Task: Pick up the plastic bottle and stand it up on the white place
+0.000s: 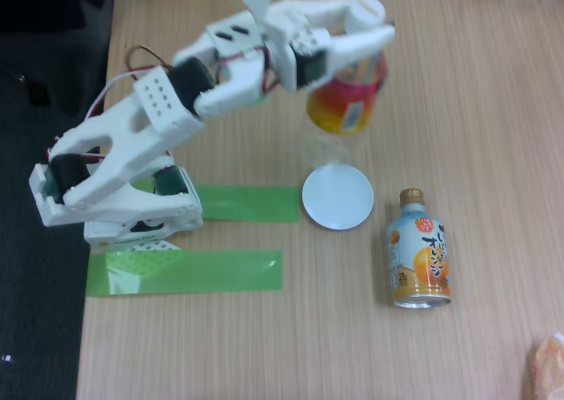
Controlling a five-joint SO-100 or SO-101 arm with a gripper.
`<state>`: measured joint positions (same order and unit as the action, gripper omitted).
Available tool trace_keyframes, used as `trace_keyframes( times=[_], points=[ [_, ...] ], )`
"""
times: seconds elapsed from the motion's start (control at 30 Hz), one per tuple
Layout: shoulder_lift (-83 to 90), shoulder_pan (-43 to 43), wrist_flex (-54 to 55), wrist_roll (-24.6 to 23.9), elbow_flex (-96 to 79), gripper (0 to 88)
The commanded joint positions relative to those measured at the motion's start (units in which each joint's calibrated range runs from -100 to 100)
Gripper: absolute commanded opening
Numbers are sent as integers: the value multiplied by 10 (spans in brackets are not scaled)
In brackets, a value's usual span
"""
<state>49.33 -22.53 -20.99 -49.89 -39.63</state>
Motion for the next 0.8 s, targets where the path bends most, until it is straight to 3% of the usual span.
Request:
trace_keyframes(
  times=[0.0,0.3,0.77],
  points=[
    [7,31,73,1,-42,89],
    [7,80,148,4,-124,89],
    [15,76,147,0,-141,89]
  ],
)
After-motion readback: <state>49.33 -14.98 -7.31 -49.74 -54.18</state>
